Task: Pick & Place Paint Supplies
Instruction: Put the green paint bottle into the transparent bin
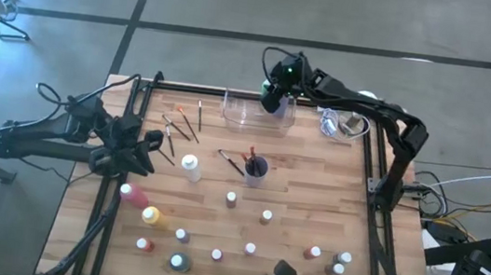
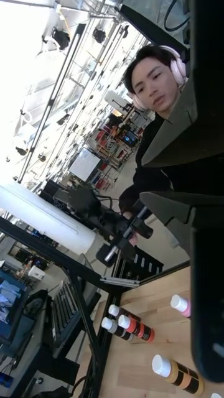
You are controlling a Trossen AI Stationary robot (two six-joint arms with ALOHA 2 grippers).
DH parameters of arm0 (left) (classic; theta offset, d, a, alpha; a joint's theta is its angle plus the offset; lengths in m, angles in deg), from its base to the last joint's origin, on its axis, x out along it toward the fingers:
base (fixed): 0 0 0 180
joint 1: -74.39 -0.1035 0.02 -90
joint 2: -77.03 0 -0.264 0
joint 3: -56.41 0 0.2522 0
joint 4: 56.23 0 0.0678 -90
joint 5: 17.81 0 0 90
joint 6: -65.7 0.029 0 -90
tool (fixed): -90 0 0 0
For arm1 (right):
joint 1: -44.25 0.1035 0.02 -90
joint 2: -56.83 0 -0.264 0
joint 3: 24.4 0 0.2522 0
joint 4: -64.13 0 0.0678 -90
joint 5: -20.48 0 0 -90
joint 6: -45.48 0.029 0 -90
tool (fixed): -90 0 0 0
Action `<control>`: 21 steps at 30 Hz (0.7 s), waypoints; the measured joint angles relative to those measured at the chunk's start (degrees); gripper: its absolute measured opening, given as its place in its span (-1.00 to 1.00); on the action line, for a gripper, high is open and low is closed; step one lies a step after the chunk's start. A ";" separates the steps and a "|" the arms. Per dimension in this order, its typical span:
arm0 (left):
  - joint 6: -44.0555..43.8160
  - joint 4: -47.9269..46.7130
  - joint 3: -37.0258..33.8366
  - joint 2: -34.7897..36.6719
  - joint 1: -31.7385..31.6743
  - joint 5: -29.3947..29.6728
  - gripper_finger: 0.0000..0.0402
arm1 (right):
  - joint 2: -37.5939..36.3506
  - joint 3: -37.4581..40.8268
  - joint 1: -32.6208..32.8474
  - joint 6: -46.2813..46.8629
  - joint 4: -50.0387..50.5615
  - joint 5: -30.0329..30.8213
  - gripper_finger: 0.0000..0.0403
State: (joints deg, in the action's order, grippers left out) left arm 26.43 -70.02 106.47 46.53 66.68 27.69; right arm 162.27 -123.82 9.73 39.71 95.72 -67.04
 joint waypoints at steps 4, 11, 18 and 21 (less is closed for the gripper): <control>0.00 0.00 0.01 -0.02 -0.02 -0.01 -0.60 | 1.10 0.47 -0.18 -0.41 -0.22 -0.02 -0.42; 0.00 0.00 0.02 0.00 -0.01 0.00 -0.60 | 1.40 2.43 -0.74 -0.43 -0.44 0.28 -0.34; 0.01 0.00 0.02 -0.02 -0.01 -0.02 -0.60 | 1.32 2.62 -1.01 -0.47 -0.44 0.48 -0.40; 0.02 0.00 0.02 -0.02 -0.01 0.00 -0.60 | 1.30 2.62 -1.02 -0.41 -0.42 0.48 -0.37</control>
State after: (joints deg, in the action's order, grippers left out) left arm 26.45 -70.02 106.49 46.51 66.66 27.69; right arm 163.57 -121.21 8.71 39.30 95.30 -66.55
